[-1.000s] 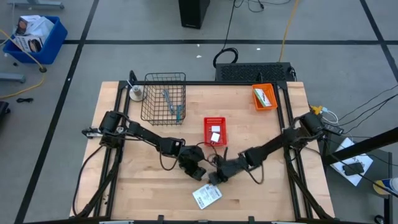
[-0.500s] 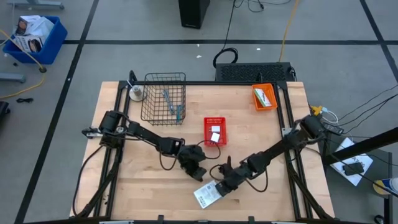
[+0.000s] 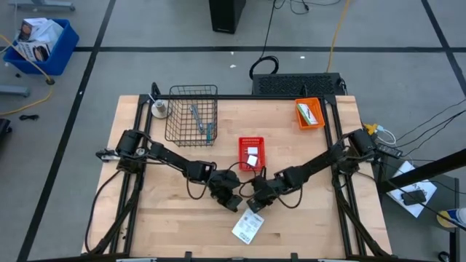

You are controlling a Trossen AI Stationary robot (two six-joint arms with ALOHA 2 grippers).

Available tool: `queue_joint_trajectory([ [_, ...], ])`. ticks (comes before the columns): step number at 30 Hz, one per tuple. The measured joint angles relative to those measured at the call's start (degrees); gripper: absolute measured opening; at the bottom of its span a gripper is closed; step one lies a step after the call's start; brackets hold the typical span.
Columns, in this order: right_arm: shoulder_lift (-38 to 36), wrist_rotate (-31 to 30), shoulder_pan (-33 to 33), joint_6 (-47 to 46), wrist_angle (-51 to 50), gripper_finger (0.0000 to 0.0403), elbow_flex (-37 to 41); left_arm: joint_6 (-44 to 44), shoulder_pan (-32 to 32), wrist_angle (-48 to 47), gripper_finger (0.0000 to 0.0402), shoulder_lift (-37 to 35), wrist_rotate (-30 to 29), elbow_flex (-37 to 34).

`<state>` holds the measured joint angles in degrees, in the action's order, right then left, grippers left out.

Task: Pick and place items into bin
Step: Put the white card reader box into the orange bin

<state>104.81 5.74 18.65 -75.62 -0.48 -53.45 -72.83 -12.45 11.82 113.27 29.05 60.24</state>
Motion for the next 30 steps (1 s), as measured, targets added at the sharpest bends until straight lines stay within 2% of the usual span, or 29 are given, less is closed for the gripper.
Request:
queue_joint_trajectory([
  [5, -0.9, 2.2, -0.5, 2.8, -1.3, 0.0, 0.0, 0.3, 0.2, 0.5, 0.0013, 0.0, -0.6, 0.0],
  [10, -4.4, 2.0, 4.3, 4.9, 2.4, 0.0, 0.3, 2.0, 0.2, 0.8, 0.0007, 0.0, -0.6, 0.0],
  [16, -5.2, -1.6, 10.0, -2.1, 4.9, 0.0, 0.2, 2.6, 0.2, 0.8, 0.0022, 0.0, -0.5, 0.0],
  [21, -5.3, -2.9, 13.9, -7.8, 5.9, 0.0, 0.2, 3.6, 0.2, 0.7, 0.0004, 0.0, -0.6, 0.0],
  [27, -5.0, -4.6, 16.3, -13.2, 5.7, 0.0, 0.2, 4.7, 0.6, 0.9, 0.0015, 0.0, -1.8, 0.0],
  [30, -3.8, -3.9, 16.3, -16.2, 5.4, 0.0, 0.1, 5.2, 0.6, 0.9, 0.0007, 0.0, -1.5, 0.0],
])
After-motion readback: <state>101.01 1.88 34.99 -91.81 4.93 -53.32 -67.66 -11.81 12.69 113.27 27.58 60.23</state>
